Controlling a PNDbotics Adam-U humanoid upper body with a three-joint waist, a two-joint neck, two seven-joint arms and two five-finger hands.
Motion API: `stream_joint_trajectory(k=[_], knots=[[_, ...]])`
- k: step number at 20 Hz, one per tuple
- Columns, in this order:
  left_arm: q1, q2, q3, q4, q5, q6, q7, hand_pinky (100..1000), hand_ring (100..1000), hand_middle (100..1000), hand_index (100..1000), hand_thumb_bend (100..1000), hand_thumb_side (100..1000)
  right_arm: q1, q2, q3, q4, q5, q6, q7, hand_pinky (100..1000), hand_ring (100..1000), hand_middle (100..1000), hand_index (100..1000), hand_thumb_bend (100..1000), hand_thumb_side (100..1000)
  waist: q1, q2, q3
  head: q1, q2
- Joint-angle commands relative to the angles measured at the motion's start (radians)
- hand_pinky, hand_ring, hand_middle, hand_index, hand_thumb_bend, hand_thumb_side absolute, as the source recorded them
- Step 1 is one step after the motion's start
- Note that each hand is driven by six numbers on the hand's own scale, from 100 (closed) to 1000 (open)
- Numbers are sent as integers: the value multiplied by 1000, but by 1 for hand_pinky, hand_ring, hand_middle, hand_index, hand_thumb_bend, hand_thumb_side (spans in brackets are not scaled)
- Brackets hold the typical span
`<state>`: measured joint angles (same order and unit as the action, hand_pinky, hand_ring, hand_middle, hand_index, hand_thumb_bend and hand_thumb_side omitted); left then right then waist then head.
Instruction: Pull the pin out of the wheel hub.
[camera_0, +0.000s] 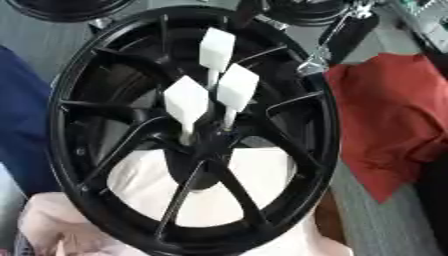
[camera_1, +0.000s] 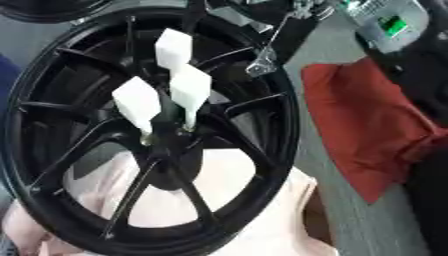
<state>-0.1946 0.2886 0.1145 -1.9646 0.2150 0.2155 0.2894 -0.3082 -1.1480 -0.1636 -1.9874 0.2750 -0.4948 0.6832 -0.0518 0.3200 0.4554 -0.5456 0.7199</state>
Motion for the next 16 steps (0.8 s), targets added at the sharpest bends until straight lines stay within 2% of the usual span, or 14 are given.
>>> stream_joint_trajectory(k=[1,6,9,16], knots=[[-11,9,10,-9,7,-1,4,655,523,517,685,367,512,-12,-18,0,-13,28,-66,82,845,800,813,886,385,339,3,-19,1,-3,1],[-14,9,11,-8,8,-1,6,656,513,517,685,367,513,-11,-3,17,-13,49,-63,103,838,771,796,884,403,353,-1,-15,0,-3,3],[-14,9,12,-5,8,0,6,656,513,517,685,369,514,-11,5,24,-13,70,-63,107,787,706,784,882,406,361,-4,-13,-1,-4,5],[-15,9,12,-3,7,2,4,658,514,518,685,371,517,-15,24,39,-13,85,-59,101,739,655,757,877,385,357,-9,-11,-2,-9,6]])
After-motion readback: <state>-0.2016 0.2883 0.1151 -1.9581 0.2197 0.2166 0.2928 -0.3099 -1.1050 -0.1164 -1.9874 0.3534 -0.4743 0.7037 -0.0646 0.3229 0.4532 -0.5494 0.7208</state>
